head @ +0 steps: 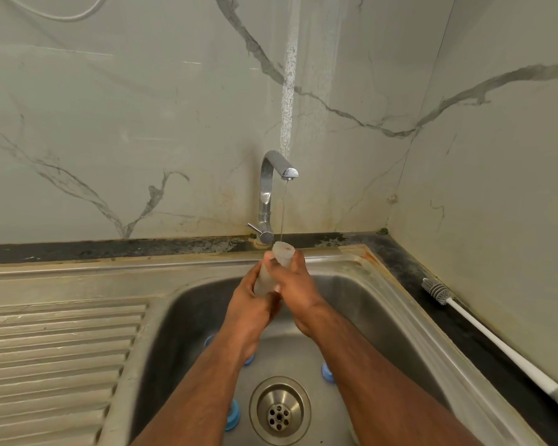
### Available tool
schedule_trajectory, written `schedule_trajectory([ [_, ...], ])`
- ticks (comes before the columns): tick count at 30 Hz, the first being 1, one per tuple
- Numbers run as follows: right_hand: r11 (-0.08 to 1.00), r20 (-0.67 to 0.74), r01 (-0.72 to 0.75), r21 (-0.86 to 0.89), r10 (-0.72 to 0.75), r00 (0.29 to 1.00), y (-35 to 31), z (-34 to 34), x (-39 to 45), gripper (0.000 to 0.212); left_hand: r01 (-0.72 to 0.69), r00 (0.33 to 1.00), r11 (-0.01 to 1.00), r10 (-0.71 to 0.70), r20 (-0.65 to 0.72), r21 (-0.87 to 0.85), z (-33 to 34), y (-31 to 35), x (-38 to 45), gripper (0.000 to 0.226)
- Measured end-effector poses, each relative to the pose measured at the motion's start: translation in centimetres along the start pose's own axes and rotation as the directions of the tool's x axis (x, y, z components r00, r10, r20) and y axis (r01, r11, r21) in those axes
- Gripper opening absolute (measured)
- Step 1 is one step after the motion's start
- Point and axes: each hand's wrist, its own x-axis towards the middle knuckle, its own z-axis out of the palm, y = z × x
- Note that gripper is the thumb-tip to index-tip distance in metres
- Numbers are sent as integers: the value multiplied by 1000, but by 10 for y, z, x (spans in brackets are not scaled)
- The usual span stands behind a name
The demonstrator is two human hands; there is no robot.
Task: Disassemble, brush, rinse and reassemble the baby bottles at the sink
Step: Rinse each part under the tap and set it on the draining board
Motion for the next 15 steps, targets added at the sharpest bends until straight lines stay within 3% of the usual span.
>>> schedule_trajectory([
  [2, 1000, -53, -14, -21, 13, 998, -1, 6, 5, 45, -29, 998, 994, 34, -43, 104, 2, 0, -2, 42],
  [4, 999, -66, -46, -16, 45, 997, -9, 7, 15, 46, 5, 1000, 999, -6, 23, 50, -2, 3, -3, 30],
  [7, 985, 89, -125, 121, 115, 989, -26, -9, 30, 43, 165, 965, 966, -118, 233, -197, -7, 13, -7, 27],
  [9, 953, 223, -227, 199, 182, 958, -32, -18, 38, 39, 212, 948, 950, -143, 283, -228, -7, 13, -5, 29],
  [11, 964, 161, -214, 160, 189, 969, -32, -10, 39, 33, 188, 963, 952, -131, 234, -240, -2, 10, -3, 28],
  [15, 993, -123, -51, -103, 39, 992, -18, 24, 34, 45, 106, 990, 985, -117, -76, -138, -1, 4, 5, 26],
])
